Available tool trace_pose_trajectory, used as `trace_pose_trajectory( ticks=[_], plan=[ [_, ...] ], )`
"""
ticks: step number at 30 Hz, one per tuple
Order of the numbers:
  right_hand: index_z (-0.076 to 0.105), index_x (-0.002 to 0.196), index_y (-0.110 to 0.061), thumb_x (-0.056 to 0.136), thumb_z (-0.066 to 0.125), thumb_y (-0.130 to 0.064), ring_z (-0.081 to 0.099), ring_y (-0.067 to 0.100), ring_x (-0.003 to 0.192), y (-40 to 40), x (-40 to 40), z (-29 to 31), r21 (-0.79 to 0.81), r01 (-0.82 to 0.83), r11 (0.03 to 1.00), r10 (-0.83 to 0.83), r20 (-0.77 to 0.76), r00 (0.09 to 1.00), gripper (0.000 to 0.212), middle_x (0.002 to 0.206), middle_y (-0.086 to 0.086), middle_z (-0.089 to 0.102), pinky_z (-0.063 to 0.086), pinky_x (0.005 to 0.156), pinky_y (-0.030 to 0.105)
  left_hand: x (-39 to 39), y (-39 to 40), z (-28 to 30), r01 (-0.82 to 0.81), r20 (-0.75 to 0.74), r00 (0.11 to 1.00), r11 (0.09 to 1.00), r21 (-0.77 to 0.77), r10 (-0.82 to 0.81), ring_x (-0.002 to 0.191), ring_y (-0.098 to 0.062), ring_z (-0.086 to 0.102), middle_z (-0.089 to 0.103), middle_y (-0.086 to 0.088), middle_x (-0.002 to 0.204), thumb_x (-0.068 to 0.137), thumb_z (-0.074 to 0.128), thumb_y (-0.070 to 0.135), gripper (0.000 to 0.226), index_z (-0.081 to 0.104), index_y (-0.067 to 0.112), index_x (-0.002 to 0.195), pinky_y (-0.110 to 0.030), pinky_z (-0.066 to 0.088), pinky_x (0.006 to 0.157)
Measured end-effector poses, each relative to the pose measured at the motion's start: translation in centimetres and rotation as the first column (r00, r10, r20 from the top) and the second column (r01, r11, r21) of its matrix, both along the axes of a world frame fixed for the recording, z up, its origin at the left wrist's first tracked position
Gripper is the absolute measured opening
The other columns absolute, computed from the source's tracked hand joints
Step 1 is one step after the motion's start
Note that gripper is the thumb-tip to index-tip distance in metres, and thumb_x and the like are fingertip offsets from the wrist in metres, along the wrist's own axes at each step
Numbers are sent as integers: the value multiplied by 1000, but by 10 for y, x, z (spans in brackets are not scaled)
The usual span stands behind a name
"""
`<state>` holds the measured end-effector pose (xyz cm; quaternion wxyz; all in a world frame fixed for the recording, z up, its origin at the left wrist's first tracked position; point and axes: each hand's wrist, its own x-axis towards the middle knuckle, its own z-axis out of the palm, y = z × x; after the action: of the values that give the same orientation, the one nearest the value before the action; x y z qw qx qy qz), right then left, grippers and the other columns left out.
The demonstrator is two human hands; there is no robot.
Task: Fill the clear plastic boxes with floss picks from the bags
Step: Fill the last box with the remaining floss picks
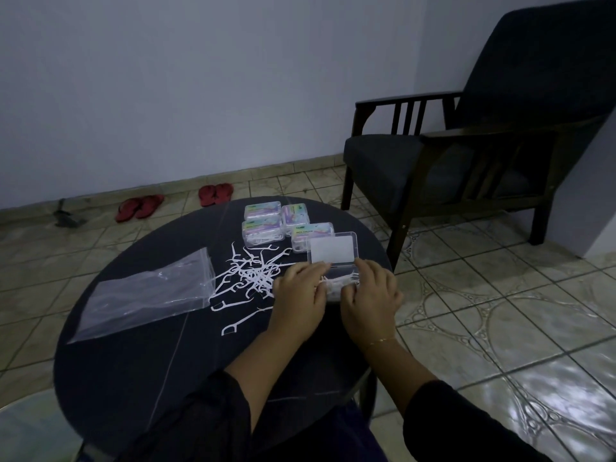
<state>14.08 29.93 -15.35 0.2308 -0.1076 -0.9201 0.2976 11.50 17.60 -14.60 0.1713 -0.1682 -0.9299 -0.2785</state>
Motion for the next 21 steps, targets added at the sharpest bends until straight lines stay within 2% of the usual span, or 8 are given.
trace_pose_trajectory(
  ticks=[3, 6, 8, 11, 16, 18, 20, 21],
  plan=[
    [48, 135, -24, 81, 31, -34, 25, 20, 134, -1, 1, 1, 107, -69, 992, 65, 40, 997, 57, 145, -1, 39, 19, 99, 40, 7, -5, -10, -69, -96, 993, 998, -16, 67, 117, -13, 48, 62, 12, 121, 88, 31, 37, 46, 67, 27, 115, -29, 20, 87],
    [56, 128, -24, 83, 30, -34, 26, 21, 133, -2, -1, -3, 217, -99, 971, 83, 85, 993, 53, 142, 0, 43, 16, 94, 39, 12, -9, -10, -94, -110, 990, 995, -17, 92, 114, -13, 49, 64, 13, 117, 86, 31, 37, 47, 69, 27, 111, -30, 23, 86],
    [60, 123, -22, 81, 33, -34, 31, 23, 129, -4, -1, -3, 232, -81, 969, 67, 69, 995, 51, 137, 3, 49, 17, 92, 39, 16, -16, -10, -129, -115, 985, 992, -2, 128, 112, -14, 52, 65, 13, 114, 86, 36, 33, 41, 71, 26, 107, -31, 26, 85],
    [64, 114, -21, 78, 39, -31, 34, 23, 122, -6, 1, -3, 265, -71, 962, 74, -1, 997, 45, 128, 6, 56, 23, 89, 42, 25, -35, -11, -195, -100, 976, 981, 2, 194, 113, -14, 50, 64, 13, 116, 83, 48, 25, 34, 70, 27, 109, -28, 23, 85],
    [67, 109, -23, 73, 43, -32, 41, 23, 116, -15, 11, 5, 483, -185, 856, 259, -90, 962, 44, 119, 1, 61, 26, 87, 40, 35, -83, -10, -275, -63, 961, 952, -133, 269, 121, -14, 42, 57, 12, 128, 82, 64, 23, 40, 63, 27, 122, -31, 22, 94],
    [67, 109, -22, 69, 55, -33, 42, 22, 114, -28, 12, 6, 562, -260, 785, 339, -38, 940, 44, 115, -1, 62, 33, 88, 43, 37, -97, -10, -297, -44, 955, 934, -196, 294, 122, -17, 43, 55, 9, 131, 83, 67, 30, 44, 60, 25, 126, -36, 28, 98],
    [65, 112, -21, 68, 64, -36, 44, 22, 114, -43, 10, 9, 614, -343, 711, 362, 99, 927, 47, 115, -3, 63, 41, 86, 46, 37, -103, -9, -322, -49, 946, 917, -234, 319, 123, -20, 45, 55, 6, 133, 85, 65, 36, 46, 58, 22, 129, -39, 32, 99],
    [62, 118, -20, 73, 63, -37, 43, 23, 117, -50, 10, 11, 619, -390, 682, 366, 173, 914, 49, 120, -2, 61, 38, 88, 47, 38, -104, -8, -331, -40, 943, 911, -247, 332, 125, -20, 43, 53, 6, 136, 88, 62, 38, 47, 56, 21, 131, -39, 31, 100]
  ],
)
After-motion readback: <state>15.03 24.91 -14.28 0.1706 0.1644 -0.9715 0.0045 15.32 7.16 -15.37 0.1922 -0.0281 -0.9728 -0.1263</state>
